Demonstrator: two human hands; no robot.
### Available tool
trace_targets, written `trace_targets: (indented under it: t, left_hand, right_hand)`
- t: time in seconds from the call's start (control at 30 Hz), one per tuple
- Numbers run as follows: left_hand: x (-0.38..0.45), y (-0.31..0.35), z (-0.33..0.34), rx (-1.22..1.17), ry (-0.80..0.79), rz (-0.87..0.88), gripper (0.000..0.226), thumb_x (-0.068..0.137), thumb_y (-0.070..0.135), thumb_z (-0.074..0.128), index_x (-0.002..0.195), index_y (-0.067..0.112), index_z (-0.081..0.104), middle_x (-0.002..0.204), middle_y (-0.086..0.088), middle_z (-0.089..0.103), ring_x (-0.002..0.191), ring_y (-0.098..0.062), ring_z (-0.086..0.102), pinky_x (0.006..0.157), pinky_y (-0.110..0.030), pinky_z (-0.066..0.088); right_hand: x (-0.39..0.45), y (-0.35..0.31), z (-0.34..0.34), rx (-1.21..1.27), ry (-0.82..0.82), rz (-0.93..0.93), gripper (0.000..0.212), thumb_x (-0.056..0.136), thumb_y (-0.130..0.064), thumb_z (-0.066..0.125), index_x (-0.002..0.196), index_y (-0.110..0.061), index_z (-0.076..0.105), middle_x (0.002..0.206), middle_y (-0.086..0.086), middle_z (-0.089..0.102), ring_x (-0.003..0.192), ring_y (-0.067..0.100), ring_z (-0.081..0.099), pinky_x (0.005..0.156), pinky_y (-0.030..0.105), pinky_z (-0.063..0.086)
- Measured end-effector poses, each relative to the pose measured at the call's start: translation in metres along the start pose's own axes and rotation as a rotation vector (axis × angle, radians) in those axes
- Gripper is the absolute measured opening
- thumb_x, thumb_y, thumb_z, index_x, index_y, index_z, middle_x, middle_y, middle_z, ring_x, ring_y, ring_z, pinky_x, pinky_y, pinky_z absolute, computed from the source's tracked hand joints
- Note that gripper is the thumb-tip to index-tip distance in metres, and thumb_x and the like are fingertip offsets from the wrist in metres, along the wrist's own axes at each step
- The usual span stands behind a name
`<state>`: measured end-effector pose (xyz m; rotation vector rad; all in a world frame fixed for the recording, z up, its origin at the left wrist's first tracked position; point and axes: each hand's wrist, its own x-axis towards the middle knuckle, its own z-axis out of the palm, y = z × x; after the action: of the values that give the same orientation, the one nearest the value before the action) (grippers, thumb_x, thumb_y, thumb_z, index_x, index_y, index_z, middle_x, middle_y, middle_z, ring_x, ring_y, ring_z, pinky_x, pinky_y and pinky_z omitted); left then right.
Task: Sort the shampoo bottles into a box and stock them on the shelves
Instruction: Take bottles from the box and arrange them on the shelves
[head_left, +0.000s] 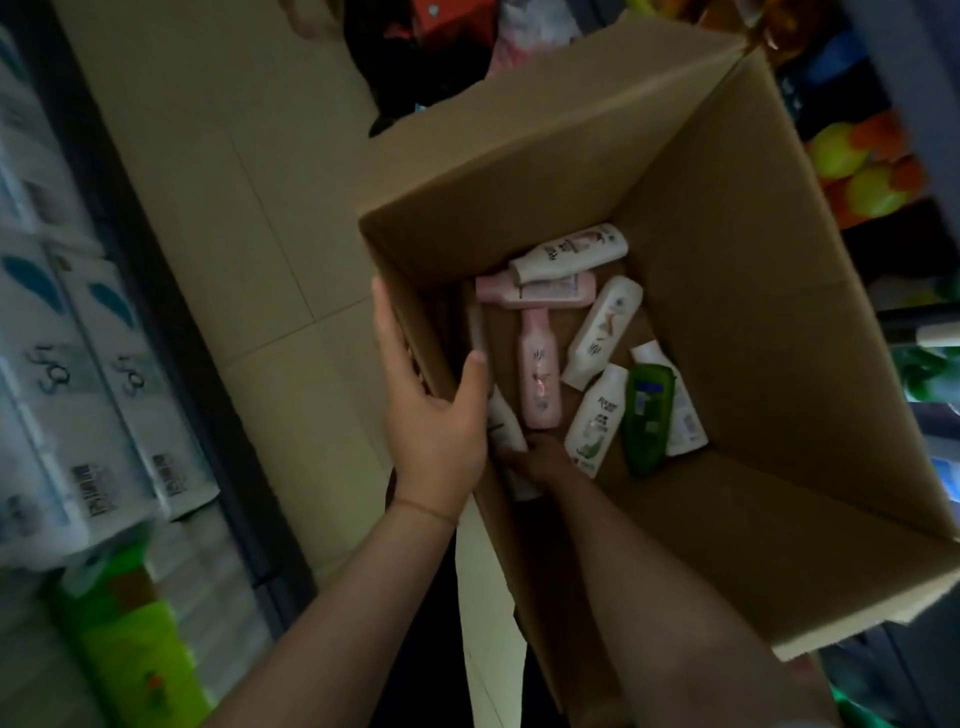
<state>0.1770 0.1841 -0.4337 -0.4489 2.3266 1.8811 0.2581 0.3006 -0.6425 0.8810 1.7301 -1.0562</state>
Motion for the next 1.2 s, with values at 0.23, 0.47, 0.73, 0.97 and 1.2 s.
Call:
trace_targets:
  t: [0.23,0.47,0.73,0.97,1.2]
  left_hand:
    - [0.0,0.003,-0.01,0.267,0.002,0.092,0.081,0.094,0.017,0.062,0.158,0.025,0.014,0.158,0.003,0.032,0.143,-0.009,0.036,0.115,-0.036,0.038]
    - [-0.001,0.035,0.032,0.558,-0.369,0.188,0.049,0.094,0.032,0.061,0.14,0.02,0.047,0.143,-0.001,0.043,0.131,-0.017,0.045,0.103,-0.036,0.046]
    - [0.036,0.047,0.068,-0.475,-0.558,-0.705,0.063,0.085,0.058,0.062,0.135,0.021,0.055,0.134,-0.011,0.064,0.123,-0.028,0.062,0.105,-0.051,0.046]
    - [0.045,0.046,0.072,-0.38,-0.466,-0.758,0.062,0.086,0.055,0.057,0.127,0.008,0.062,0.1,-0.012,0.074,0.085,-0.023,0.074,0.074,-0.037,0.06]
    - [0.055,0.038,0.064,-0.078,-0.457,-0.726,0.048,0.092,0.055,0.058,0.115,0.014,0.065,0.084,-0.004,0.077,0.075,-0.02,0.075,0.068,-0.037,0.061]
  right_hand:
    - [-0.012,-0.004,-0.026,0.325,-0.193,0.076,0.054,0.081,-0.028,0.08,0.128,-0.008,0.063,0.12,0.011,0.07,0.109,0.028,0.066,0.102,0.048,0.05]
    - [-0.101,-0.079,-0.116,0.675,-0.182,-0.279,0.048,0.088,-0.02,0.072,0.129,-0.036,0.052,0.121,0.003,0.068,0.106,0.024,0.069,0.088,0.044,0.057]
    - [-0.183,-0.104,-0.158,0.743,0.07,-0.563,0.03,0.103,-0.033,0.045,0.097,-0.026,0.073,0.105,-0.004,0.072,0.102,0.014,0.067,0.093,0.036,0.052]
    - [-0.158,-0.088,-0.166,0.998,0.323,-0.296,0.029,0.102,-0.024,0.044,0.094,-0.009,0.067,0.08,0.007,0.064,0.072,0.018,0.061,0.074,0.033,0.05]
    - [-0.082,-0.065,-0.148,1.095,0.335,0.054,0.024,0.099,-0.021,0.047,0.101,-0.006,0.066,0.099,0.014,0.07,0.079,0.02,0.065,0.072,0.03,0.053]
